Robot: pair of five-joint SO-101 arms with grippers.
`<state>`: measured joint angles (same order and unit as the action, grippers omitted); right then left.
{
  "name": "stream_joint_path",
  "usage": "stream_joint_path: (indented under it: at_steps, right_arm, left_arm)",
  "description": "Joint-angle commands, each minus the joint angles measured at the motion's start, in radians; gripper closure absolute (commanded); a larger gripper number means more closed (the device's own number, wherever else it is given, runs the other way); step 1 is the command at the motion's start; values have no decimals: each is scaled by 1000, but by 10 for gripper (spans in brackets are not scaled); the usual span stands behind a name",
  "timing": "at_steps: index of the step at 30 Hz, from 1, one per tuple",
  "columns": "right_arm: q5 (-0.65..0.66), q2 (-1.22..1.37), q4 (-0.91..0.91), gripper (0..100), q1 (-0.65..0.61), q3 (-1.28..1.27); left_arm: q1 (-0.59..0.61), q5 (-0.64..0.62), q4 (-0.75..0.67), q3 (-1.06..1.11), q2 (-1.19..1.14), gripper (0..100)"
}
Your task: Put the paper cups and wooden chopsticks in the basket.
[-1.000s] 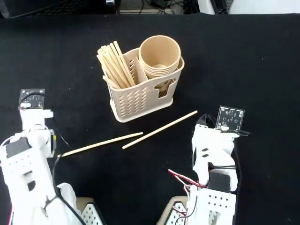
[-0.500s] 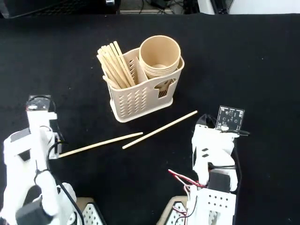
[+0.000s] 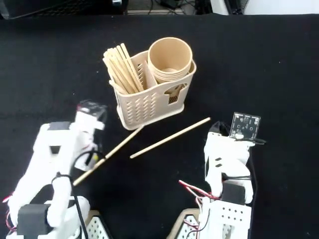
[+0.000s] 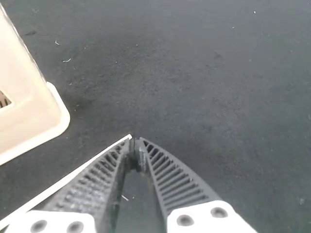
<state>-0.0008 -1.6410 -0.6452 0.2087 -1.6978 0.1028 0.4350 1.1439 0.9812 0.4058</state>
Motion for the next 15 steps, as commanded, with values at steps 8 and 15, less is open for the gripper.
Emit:
stream_joint_path:
  at_steps: [8,15]
  right_arm:
    - [6,-7,-3,983,-14,2]
    - [6,-7,-3,983,-12,2]
  left_arm:
    - [-234,3,8,-39,-2,880]
    - [-341,2,-100,-5,-2,880]
